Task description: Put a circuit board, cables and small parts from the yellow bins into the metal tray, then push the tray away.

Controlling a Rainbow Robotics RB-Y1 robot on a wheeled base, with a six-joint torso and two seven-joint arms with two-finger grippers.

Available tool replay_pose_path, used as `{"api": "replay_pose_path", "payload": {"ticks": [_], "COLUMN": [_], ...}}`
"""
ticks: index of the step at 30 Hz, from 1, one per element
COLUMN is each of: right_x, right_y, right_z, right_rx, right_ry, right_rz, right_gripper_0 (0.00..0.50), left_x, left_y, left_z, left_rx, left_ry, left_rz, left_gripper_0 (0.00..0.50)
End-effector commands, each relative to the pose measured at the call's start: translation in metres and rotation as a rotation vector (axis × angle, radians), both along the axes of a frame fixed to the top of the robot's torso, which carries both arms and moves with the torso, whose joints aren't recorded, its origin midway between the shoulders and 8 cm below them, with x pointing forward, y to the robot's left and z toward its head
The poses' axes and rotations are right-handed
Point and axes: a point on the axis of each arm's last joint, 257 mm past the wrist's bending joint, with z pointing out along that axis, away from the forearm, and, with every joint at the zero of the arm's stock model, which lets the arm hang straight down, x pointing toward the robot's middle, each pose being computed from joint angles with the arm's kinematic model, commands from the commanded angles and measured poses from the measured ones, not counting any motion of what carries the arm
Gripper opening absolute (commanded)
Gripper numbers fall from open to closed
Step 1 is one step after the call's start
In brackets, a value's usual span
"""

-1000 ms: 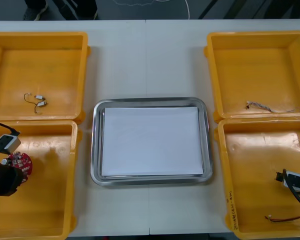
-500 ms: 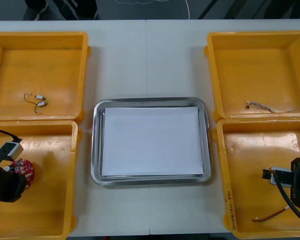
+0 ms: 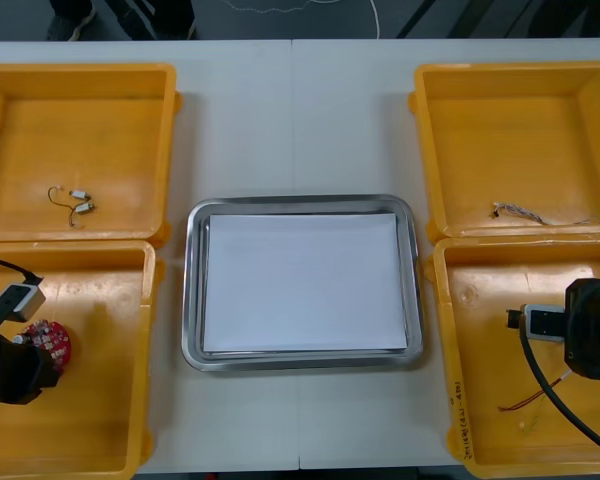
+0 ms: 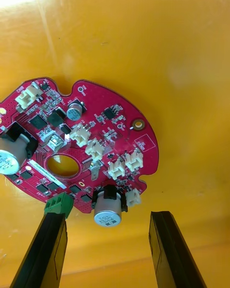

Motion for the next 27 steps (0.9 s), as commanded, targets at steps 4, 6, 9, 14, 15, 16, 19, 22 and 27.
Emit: {"api": "replay_pose_path", "payload": {"ticks": [4, 6, 9, 14, 15, 16, 19, 22, 27], "right_x": [0.020, 0.024, 0.028, 0.037, 0.038, 0.038, 0.039, 0.040, 0.038], "right_y": [0.032, 0.035, 0.037, 0.042, 0.042, 0.041, 0.044, 0.046, 0.044], "right_z": [0.008, 0.008, 0.005, -0.001, -0.003, -0.005, -0.005, -0.004, -0.003], "right_rx": [-0.069, -0.076, -0.062, -0.033, -0.032, -0.030, -0.024, -0.020, -0.020], "right_ry": [-0.061, -0.067, -0.062, -0.058, -0.057, -0.055, -0.058, -0.058, -0.053], "right_rz": [0.112, 0.117, 0.110, 0.093, 0.093, 0.089, 0.092, 0.095, 0.098], "right_gripper_0": [0.000, 0.000, 0.000, 0.000, 0.000, 0.000, 0.000, 0.203, 0.500], "left_x": [0.003, 0.004, 0.006, 0.006, 0.006, 0.005, 0.004, 0.003, 0.003], "left_y": [0.016, 0.020, 0.026, 0.037, 0.038, 0.040, 0.045, 0.049, 0.057], "left_z": [0.026, 0.030, 0.037, 0.049, 0.050, 0.051, 0.055, 0.057, 0.056], "left_rx": [0.024, 0.033, 0.051, 0.074, 0.081, 0.088, 0.112, 0.142, 0.175], "left_ry": [-0.029, -0.037, -0.050, -0.071, -0.072, -0.072, -0.069, -0.066, -0.056], "left_rz": [-0.013, -0.022, -0.061, -0.136, -0.151, -0.172, -0.233, -0.317, -0.442], "left_gripper_0": [0.500, 0.500, 0.500, 0.500, 0.500, 0.500, 0.500, 0.500, 0.500]}}
